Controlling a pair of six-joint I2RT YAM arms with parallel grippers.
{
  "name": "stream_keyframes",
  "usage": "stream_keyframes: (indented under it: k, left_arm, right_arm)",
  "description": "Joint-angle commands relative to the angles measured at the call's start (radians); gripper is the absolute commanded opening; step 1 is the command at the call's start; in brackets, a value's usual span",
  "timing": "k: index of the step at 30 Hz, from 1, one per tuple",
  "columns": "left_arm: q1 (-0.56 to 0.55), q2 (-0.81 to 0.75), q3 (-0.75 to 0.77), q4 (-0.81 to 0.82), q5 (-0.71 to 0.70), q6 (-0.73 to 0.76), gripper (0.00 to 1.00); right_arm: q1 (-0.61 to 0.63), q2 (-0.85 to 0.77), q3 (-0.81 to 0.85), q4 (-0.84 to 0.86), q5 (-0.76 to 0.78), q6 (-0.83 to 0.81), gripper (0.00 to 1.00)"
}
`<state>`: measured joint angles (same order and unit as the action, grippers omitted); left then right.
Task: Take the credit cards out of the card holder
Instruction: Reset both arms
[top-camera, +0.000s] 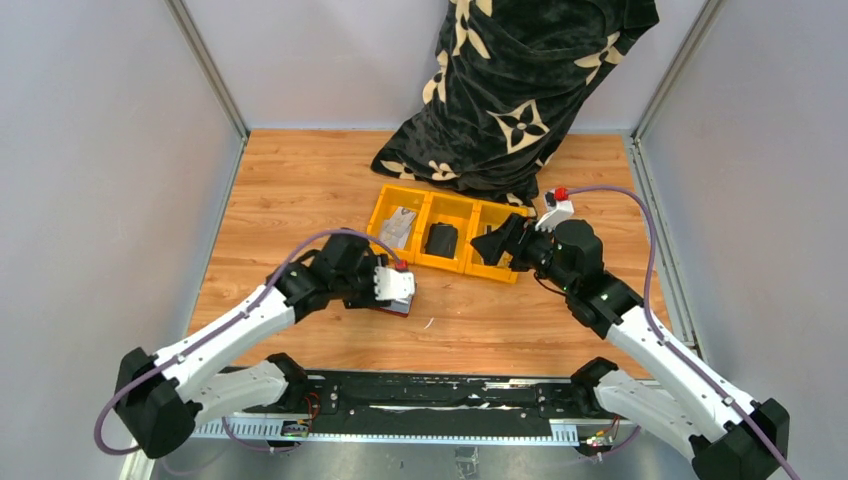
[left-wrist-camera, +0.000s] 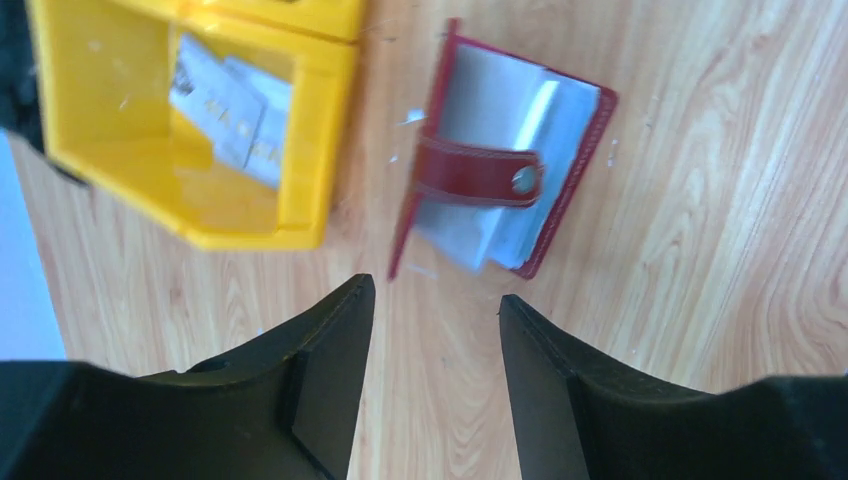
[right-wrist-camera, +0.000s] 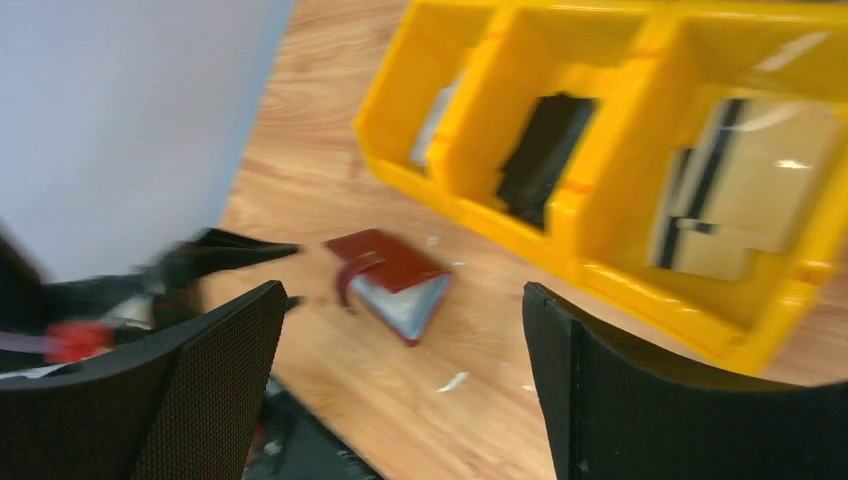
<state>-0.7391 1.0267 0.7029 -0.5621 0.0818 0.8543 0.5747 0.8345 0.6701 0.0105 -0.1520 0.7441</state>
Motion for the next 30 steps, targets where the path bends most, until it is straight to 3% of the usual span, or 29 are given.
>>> stream_keyframes:
  k: [1, 6, 12, 13, 14, 25, 30]
  left_arm:
    - [0.107, -0.063, 0.120, -0.213, 0.078, -0.111, 0.58]
    - [0.309, -0.109, 0.175, -0.245, 0.086, -0.214, 0.59]
    - [0.562, -0.114, 0.090, 0.067, -0.029, -0.421, 0.78]
    - [0.608, -0.114, 0.074, 0.112, 0.000, -0.458, 0.92]
    - [0.642, -0.113, 0.053, 0.152, 0.020, -0.495, 0.99]
    - [0.711, -0.083, -0.322, 0.816, -0.062, -0.737, 1.00]
    - [0.712, 0.045, -0.379, 0.954, -0.119, -0.759, 1.00]
  right_arm:
    - [-0.022, -0.039, 0.043, -0.180, 0.277, -0.276, 0.92]
    - [-0.041, -0.113, 0.008, -0.194, 0.621, -0.391, 0.96]
    - [-0.095, -0.188, -0.143, -0.028, 0.880, -0.460, 0.98]
    - [-0.108, -0.187, -0.167, 0.023, 0.894, -0.504, 0.98]
    - [-0.121, -0.181, -0.190, 0.058, 0.911, -0.527, 0.98]
    - [-0.400, 0.005, -0.321, 0.272, 0.917, -0.552, 0.98]
    - [-0.473, 0.093, -0.372, 0.380, 0.874, -0.550, 0.99]
